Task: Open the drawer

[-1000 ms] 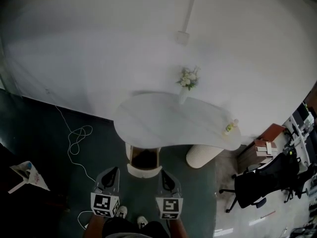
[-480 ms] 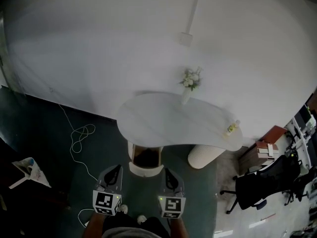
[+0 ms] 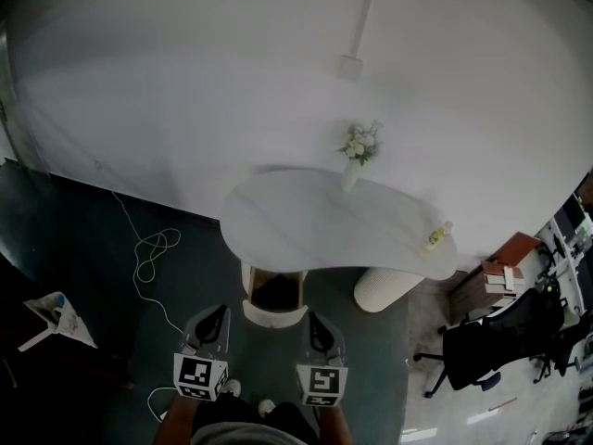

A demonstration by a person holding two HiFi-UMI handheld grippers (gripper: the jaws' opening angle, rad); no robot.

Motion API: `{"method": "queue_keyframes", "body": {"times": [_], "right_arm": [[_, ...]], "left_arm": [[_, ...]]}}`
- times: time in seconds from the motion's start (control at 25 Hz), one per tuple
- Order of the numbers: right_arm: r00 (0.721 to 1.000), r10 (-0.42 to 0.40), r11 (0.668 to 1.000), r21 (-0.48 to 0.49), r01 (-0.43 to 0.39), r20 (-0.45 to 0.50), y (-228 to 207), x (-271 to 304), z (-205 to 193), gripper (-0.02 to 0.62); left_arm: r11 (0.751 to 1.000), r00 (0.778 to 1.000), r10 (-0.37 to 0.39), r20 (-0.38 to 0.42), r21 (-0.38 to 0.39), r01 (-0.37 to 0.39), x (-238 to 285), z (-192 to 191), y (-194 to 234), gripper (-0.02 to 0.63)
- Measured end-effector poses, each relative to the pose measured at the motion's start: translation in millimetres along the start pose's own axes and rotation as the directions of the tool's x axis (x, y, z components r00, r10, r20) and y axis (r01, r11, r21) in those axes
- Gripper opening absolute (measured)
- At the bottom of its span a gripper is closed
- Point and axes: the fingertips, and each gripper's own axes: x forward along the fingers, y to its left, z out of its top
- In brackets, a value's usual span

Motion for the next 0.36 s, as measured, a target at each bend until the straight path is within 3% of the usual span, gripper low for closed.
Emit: {"method": "queue_keyframes", "body": {"times": [0.36], "right_arm": [[1.000, 0.010, 1.000, -0.007, -0.010, 0.004, 1.6, 3.5, -1.2, 0.005]], "left_arm": [[1.000, 1.000, -0.001, -0.001, 0.001, 0.001, 4.2, -2.6, -1.0, 0.011]]}}
